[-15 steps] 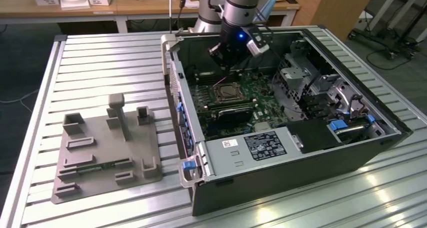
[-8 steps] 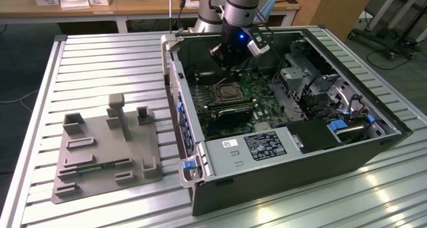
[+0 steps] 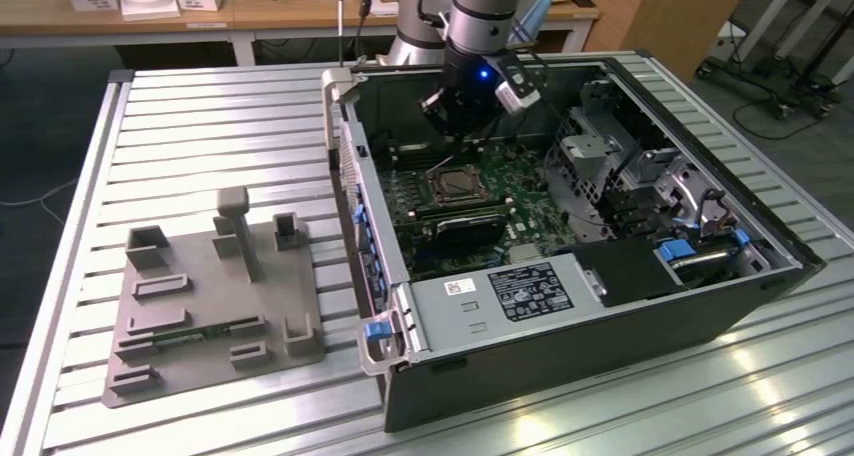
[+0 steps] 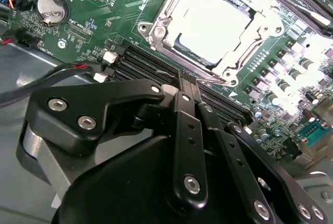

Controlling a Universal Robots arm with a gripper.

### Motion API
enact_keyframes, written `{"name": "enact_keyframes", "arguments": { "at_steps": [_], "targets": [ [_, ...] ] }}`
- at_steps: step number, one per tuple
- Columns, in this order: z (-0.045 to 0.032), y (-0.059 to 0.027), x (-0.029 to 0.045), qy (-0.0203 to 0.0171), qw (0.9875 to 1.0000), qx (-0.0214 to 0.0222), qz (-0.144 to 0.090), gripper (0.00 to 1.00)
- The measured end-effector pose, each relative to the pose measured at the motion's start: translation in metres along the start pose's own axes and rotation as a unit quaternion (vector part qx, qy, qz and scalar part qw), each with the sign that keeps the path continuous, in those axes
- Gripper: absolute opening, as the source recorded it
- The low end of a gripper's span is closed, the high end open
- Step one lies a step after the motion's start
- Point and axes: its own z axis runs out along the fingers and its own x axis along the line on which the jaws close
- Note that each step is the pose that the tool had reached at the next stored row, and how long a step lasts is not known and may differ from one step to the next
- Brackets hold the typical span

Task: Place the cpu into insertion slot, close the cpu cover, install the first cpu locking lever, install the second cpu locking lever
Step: 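Install the first cpu locking lever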

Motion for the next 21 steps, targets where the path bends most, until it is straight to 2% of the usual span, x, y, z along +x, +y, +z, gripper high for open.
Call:
{"name": "enact_keyframes", "arguments": {
  "at_steps": [7,21],
  "targets": [
    [0.0046,0.0018,-0.0062,-0.0005,1.0,0.0009,0.0,0.1],
    [0.0167,0.0019,-0.0088,-0.0005,1.0,0.0021,0.0,0.1]
  ]
}}
